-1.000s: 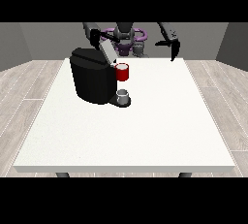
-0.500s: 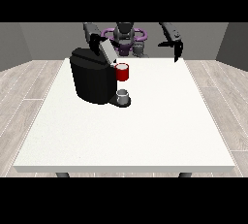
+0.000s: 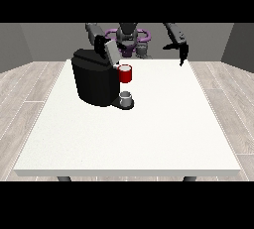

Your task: Insert the coffee pod into the coffee machine and close the lid

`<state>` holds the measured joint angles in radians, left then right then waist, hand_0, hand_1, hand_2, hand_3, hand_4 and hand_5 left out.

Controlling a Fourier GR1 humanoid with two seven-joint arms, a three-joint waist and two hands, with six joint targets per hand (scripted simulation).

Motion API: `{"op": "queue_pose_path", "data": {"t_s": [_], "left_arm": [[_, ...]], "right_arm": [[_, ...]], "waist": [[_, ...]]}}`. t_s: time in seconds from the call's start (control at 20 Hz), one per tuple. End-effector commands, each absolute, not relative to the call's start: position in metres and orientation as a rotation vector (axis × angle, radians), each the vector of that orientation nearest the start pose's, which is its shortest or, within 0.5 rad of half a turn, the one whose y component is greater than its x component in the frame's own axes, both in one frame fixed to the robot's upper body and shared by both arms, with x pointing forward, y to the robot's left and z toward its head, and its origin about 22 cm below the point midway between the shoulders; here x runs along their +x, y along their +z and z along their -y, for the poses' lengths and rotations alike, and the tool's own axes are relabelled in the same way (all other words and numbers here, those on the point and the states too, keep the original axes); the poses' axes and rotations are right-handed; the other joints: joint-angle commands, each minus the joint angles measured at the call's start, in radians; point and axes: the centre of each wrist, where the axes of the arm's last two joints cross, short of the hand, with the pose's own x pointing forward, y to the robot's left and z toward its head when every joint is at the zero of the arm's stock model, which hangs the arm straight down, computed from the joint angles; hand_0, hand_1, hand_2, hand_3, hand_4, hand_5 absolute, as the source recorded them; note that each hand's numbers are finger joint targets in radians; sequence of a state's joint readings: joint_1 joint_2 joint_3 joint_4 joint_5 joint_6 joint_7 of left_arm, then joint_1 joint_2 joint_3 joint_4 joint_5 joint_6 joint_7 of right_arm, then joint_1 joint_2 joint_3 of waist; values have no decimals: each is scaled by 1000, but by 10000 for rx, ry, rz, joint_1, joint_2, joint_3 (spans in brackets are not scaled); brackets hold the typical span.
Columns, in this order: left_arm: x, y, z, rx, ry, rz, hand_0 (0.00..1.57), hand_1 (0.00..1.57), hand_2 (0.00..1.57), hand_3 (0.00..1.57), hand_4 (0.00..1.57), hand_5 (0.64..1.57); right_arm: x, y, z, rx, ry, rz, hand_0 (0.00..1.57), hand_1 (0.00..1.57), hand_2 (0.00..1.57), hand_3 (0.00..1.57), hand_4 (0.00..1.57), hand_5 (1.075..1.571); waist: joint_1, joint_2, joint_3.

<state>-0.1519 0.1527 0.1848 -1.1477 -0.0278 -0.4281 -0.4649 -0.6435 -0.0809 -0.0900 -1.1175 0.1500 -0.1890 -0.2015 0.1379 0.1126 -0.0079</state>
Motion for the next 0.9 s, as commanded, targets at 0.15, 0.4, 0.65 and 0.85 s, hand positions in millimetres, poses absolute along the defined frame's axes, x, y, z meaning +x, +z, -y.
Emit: {"op": "queue_pose_path", "data": {"t_s": [0.15,0.4,0.65,0.85], "left_arm": [[264,-60,-321,-2447,-2005,17139,0,0,0,0,331,1571],[288,-49,-304,-2452,-2199,17732,0,0,0,0,385,1571],[291,-49,-304,-2504,-2422,17513,0,0,0,0,359,1571],[292,-51,-298,-2949,-2517,17598,0,0,0,0,398,1571]], "right_arm": [[391,87,167,-1837,2608,18871,0,0,0,0,454,1571],[401,124,146,-1801,3355,19754,0,0,0,0,420,1571],[395,128,116,-2357,2986,19901,0,0,0,0,391,1571],[403,146,111,-3074,3923,20228,0,0,0,0,444,1571]], "waist": [[78,41,74],[242,664,70],[609,623,71],[838,632,73]]}}
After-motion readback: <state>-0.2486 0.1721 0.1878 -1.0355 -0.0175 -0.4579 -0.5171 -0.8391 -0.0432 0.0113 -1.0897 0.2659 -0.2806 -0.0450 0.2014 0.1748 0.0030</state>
